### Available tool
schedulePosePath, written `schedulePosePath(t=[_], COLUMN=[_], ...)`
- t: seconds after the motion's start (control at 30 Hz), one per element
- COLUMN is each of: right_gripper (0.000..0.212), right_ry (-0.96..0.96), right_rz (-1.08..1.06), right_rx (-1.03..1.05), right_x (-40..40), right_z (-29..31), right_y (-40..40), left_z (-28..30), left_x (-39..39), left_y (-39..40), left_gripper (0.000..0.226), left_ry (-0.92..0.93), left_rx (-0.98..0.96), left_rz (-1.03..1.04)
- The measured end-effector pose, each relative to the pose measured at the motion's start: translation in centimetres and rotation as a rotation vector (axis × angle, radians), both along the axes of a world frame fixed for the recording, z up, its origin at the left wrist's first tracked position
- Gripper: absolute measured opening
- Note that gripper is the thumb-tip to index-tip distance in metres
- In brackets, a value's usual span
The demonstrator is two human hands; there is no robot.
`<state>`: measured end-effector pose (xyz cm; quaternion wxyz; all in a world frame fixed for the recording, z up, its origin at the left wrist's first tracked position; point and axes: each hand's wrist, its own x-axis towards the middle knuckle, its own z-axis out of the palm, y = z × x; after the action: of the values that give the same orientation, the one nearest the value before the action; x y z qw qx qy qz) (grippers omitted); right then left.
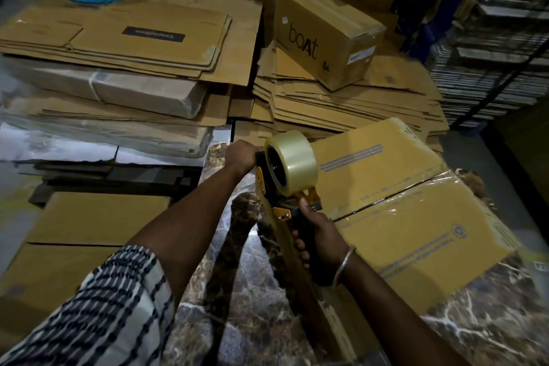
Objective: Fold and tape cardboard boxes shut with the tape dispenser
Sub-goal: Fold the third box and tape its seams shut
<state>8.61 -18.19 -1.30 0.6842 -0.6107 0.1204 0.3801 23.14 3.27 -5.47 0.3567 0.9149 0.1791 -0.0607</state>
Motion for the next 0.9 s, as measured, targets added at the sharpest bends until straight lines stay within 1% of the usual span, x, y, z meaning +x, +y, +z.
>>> schedulePosePath(t=[0.03, 0.07, 0.13, 0.17, 0.2, 0.23, 0.27, 0.3, 0.33, 0.37, 0.4, 0.43, 0.5, 0.57, 0.67, 0.77, 0.87, 0.9], right_gripper=[0.07, 0.07, 0.068, 0.067, 0.067, 0.066, 0.066, 0.065, 0.065, 0.066, 0.066, 0.066, 0.063, 0.061, 0.062, 0.063, 0.064, 0.064], right_ry=[0.0, 0.003, 0.015, 0.019, 0.021, 0.023, 0.02, 0.014, 0.008, 0.008, 0.013, 0.022, 0.038, 0.045, 0.039, 0.046, 0.043, 0.036], right_rz=[0.0, -0.001, -0.005, -0.008, -0.011, -0.014, -0.015, -0.017, -0.019, -0.022, -0.026, -0.027, -0.027, -0.026, -0.022, -0.016, -0.003, 0.0], right_rx=[0.001, -0.002, -0.019, -0.029, -0.037, -0.044, -0.05, -0.054, -0.059, -0.062, -0.063, -0.061, -0.055, -0.066, -0.11, -0.132, -0.152, -0.159], right_x=[0.0, 0.0, -0.1, -0.1, -0.1, -0.2, -0.2, -0.2, -0.3, -0.3, -0.3, -0.3, -0.4, -0.4, -0.4, -0.3, -0.7, -1.0], right_z=[0.0, 0.0, 0.0, 0.1, 0.2, 0.4, 0.5, 0.6, 0.7, 0.8, 0.9, 1.0, 1.2, 1.3, 1.4, 1.7, 1.8, 1.9], right_y=[0.1, 0.1, 0.2, 0.2, 0.2, 0.3, 0.3, 0.4, 0.5, 0.5, 0.5, 0.5, 0.6, 0.8, 0.9, 1.0, 0.7, 0.5], left_z=[-0.5, -1.2, -2.0, -2.3, -2.6, -3.0, -3.1, -3.0, -3.3, -3.6, -3.9, -3.9, -4.0, -4.4, -4.5, -4.2, -3.9, -4.0], left_x=[0.2, 0.4, 0.1, -0.1, -0.4, -0.6, -1.1, -1.7, -2.0, -2.4, -2.9, -3.5, -4.6, -5.1, -5.2, -4.8, -5.0, -5.0], left_y=[0.1, 0.4, 0.8, 0.9, 0.9, 1.0, 1.1, 1.1, 1.2, 1.3, 1.2, 1.3, 1.3, 1.1, 1.3, 1.6, 1.4, 1.4], left_gripper=[0.021, 0.022, 0.028, 0.032, 0.035, 0.032, 0.026, 0.025, 0.033, 0.047, 0.055, 0.05, 0.028, 0.019, 0.02, 0.025, 0.026, 0.029], left_ry=[0.006, -0.015, -0.014, -0.043, -0.101, -0.184, -0.256, -0.325, -0.396, -0.444, -0.472, -0.468, -0.411, -0.364, -0.349, -0.302, -0.308, -0.31], left_rx=[-0.037, -0.109, -0.187, -0.168, -0.136, -0.09, -0.092, -0.099, -0.108, -0.131, -0.18, -0.247, -0.413, -0.506, -0.513, -0.457, -0.424, -0.414], left_rz=[-0.038, -0.035, -0.027, -0.055, -0.079, -0.065, -0.024, -0.014, -0.053, -0.1, -0.117, -0.121, -0.127, -0.128, -0.139, -0.154, -0.148, -0.149])
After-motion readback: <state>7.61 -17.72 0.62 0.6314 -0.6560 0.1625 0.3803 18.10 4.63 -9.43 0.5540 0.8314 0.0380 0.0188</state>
